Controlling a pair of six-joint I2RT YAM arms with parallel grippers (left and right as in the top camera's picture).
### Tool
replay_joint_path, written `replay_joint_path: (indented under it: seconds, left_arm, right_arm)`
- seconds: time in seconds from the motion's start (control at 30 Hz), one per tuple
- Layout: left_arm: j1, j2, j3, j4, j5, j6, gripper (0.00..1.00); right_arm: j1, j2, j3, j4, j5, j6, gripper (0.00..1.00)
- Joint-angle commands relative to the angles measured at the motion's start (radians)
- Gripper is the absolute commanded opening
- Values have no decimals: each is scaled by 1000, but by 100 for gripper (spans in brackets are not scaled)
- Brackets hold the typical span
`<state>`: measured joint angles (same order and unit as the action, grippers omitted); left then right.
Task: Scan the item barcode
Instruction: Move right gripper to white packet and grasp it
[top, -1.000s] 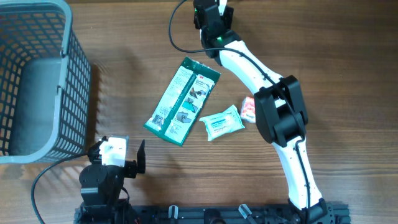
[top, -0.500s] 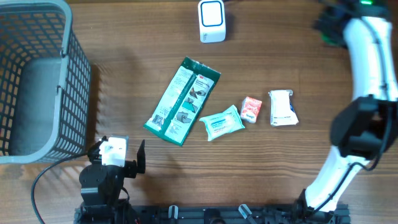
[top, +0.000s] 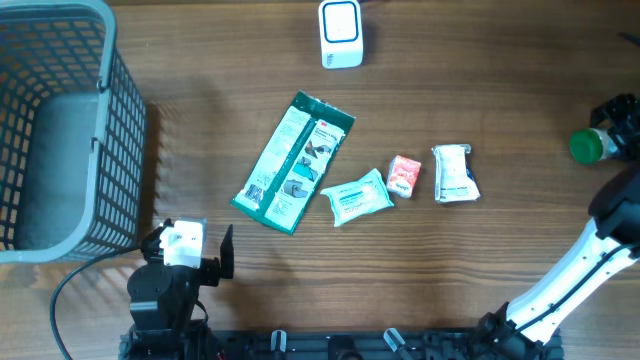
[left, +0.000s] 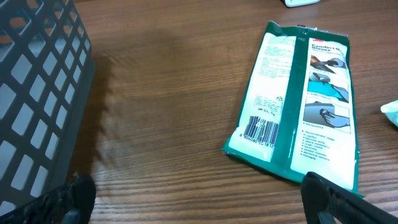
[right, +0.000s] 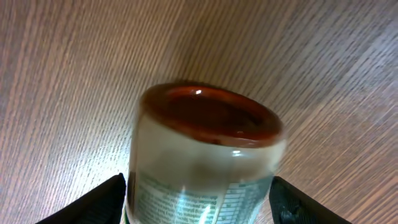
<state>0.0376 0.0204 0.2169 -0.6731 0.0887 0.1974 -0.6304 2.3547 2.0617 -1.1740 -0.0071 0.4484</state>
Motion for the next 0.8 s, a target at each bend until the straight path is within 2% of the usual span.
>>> replay_joint_path:
  seconds: [0.0, 0.03, 0.07, 0.1, 0.23, 0.33, 0.47, 0.53, 0.63, 0.77]
  left_arm:
    - [-2, -6, -2, 2, 15, 12, 100]
    - [-2, -6, -2, 2, 15, 12, 100]
    - [-2, -6, -2, 2, 15, 12, 100]
    - [-2, -6, -2, 2, 15, 12, 100]
    - [-2, -6, -2, 2, 15, 12, 100]
    - [-2, -6, -2, -1, 15, 12, 100]
    - [-2, -6, -2, -1, 15, 12, 100]
    - [-2, -6, -2, -1, 15, 12, 100]
    - [-2, -6, -2, -1, 15, 12, 100]
    - [-2, -6, -2, -1, 15, 12, 100]
  right_arm:
    - [-2, 10, 6, 3, -17, -4, 75]
    - [-2, 7, 6, 5, -18, -4, 81]
    - [-2, 3, 6, 5, -18, -5, 94]
    - [-2, -6, 14, 0, -21, -5, 100]
    - [-2, -57, 101, -82, -55, 1, 100]
    - [7, -148, 154, -188, -264, -1, 100]
    - [76, -232, 154, -328, -328, -23, 100]
    - [158, -249, 154, -415, -328, -112, 100]
    - [298, -249, 132, -435, -328, -380, 100]
    - [507, -249, 34, -428, -303, -544, 100]
